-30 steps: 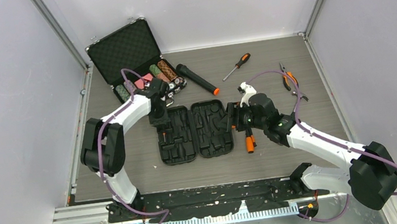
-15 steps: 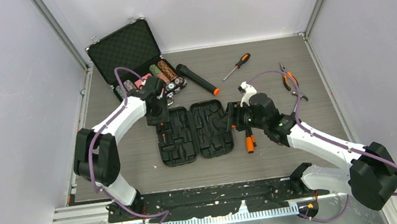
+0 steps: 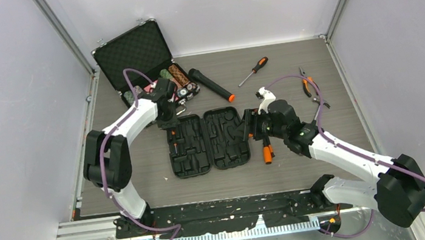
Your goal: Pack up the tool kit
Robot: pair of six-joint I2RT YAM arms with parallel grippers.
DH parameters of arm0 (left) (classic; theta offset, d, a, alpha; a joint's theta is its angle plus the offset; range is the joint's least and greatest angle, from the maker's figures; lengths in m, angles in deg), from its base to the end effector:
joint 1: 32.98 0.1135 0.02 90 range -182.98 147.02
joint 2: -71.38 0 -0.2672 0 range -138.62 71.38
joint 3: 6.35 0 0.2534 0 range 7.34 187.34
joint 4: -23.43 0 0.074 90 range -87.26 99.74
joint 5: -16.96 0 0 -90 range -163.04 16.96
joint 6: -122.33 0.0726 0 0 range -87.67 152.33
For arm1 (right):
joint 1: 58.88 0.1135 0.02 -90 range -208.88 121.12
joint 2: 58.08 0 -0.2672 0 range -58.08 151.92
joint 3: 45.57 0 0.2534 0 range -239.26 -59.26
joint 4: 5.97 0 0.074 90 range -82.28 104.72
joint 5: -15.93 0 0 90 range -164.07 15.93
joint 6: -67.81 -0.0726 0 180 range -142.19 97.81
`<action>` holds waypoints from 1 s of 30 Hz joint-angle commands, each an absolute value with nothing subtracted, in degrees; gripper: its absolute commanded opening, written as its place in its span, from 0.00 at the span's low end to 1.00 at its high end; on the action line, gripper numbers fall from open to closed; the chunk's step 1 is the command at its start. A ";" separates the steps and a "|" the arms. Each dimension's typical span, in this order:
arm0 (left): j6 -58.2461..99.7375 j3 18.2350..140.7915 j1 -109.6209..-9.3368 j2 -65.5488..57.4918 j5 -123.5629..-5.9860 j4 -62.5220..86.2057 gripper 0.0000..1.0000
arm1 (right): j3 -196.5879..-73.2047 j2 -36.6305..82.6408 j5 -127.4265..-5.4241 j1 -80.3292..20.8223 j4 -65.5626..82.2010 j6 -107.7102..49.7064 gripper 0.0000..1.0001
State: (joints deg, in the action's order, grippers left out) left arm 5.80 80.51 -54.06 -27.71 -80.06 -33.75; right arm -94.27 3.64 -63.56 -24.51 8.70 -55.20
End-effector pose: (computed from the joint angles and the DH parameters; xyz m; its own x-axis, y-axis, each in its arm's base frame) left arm 0.3402 -0.1216 0.1869 -0.9230 -0.1193 -0.3657 -0.1066 0.9928 -0.0547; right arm 0.2146 0.1628 0.2242 -0.6967 0.1725 -0.6964 -0.3683 0.7470 0.5535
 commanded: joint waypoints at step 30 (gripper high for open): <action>5.96 78.78 -52.75 -38.27 -78.48 -30.39 0.00 | -96.24 4.51 -62.34 -24.91 7.37 -54.53 0.72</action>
